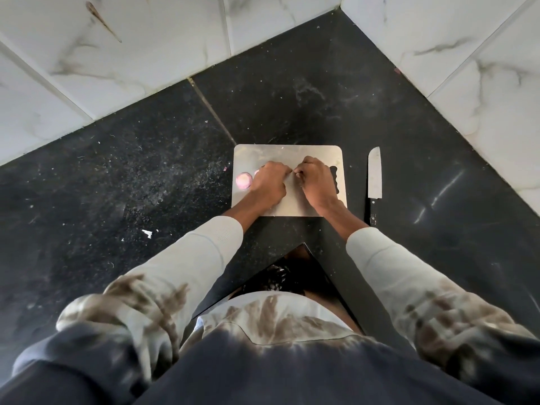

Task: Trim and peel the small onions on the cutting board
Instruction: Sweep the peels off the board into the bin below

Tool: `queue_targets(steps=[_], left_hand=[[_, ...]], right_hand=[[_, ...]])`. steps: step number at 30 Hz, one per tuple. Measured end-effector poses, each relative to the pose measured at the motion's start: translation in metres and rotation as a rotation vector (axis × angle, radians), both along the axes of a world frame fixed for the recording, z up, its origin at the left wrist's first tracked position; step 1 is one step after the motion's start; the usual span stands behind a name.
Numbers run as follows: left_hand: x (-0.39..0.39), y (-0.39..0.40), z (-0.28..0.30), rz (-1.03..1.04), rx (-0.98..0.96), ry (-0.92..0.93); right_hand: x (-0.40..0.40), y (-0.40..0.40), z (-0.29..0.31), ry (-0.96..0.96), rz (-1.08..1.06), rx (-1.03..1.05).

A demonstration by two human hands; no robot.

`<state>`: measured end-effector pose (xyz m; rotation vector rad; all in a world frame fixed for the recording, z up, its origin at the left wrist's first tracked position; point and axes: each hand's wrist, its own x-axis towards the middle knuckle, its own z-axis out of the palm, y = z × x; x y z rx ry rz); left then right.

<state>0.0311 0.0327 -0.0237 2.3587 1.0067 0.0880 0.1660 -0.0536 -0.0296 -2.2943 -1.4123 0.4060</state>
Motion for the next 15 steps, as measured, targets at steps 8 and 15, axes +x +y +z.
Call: queue_targets(steps=[8, 15], left_hand=[[-0.005, -0.002, -0.002, -0.034, -0.038, 0.041], [-0.008, -0.007, 0.008, -0.095, -0.003, 0.058]], right_hand=[[-0.010, -0.015, 0.004, -0.075, -0.068, 0.010], [-0.017, -0.045, 0.002, -0.067, -0.022, 0.005]])
